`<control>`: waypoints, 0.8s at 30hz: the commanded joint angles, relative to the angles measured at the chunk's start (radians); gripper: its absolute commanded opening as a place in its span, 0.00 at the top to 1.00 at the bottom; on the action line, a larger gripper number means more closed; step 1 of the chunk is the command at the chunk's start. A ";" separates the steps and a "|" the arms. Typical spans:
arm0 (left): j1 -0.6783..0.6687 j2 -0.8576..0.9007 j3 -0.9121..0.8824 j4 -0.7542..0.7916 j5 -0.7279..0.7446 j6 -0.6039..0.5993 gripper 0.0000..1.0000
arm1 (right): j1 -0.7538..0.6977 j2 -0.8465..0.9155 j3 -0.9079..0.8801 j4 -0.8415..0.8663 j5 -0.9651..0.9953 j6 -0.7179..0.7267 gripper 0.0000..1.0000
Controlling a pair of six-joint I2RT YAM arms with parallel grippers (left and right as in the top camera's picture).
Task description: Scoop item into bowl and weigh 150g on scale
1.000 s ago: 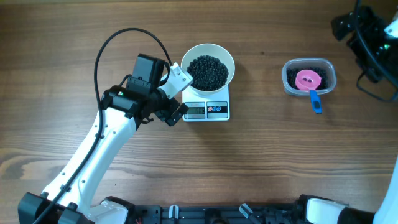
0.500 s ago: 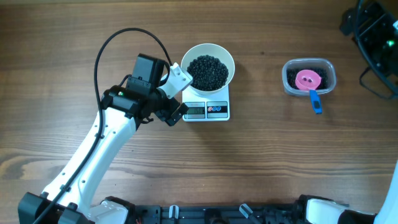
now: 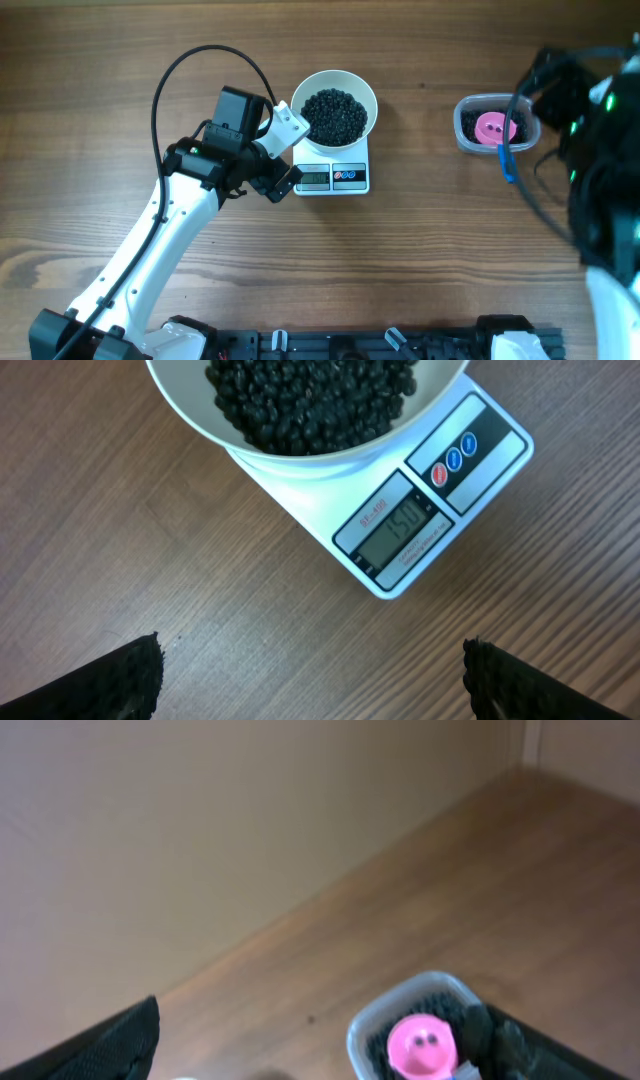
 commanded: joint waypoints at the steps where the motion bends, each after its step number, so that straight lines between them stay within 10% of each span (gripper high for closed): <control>1: 0.004 -0.008 -0.003 0.000 0.016 0.019 0.00 | 0.002 -0.160 -0.241 0.138 0.027 -0.013 0.00; 18: 0.004 -0.008 -0.004 0.000 0.016 0.019 0.00 | 0.002 -1.009 -0.952 0.391 -0.018 -0.110 0.00; 24: 0.004 -0.008 -0.004 0.000 0.016 0.019 0.00 | 0.064 -1.014 -0.971 0.367 -0.019 -0.110 0.00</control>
